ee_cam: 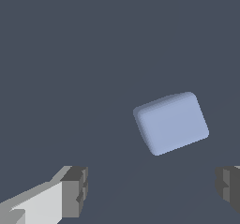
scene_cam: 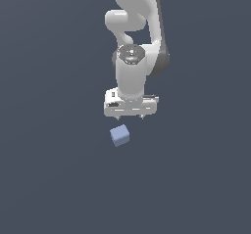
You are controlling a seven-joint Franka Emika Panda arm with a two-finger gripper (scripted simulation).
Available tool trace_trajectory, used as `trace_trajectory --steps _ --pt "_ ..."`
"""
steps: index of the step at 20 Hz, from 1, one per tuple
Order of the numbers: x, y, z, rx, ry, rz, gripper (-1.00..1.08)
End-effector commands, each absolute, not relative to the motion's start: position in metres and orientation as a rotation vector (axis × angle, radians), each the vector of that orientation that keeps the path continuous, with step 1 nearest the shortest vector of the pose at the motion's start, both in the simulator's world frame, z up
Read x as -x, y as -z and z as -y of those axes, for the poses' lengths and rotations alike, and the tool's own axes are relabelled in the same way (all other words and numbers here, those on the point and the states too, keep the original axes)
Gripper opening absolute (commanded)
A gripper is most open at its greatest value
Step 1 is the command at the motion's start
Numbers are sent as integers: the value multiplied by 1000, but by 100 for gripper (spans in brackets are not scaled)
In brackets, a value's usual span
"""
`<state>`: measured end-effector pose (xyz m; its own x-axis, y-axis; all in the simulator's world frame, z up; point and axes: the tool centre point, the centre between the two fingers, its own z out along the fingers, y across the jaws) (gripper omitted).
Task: Pick up the object and move it to a goal position.
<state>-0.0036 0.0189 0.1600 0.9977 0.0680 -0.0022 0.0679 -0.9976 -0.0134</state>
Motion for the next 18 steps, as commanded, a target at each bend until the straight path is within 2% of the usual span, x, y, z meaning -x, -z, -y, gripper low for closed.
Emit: trace_trajectory --steps 1,18 --pt "4 -160 -19 3126 -4 106 100" --pt "1 -168 -30 3134 -8 100 100"
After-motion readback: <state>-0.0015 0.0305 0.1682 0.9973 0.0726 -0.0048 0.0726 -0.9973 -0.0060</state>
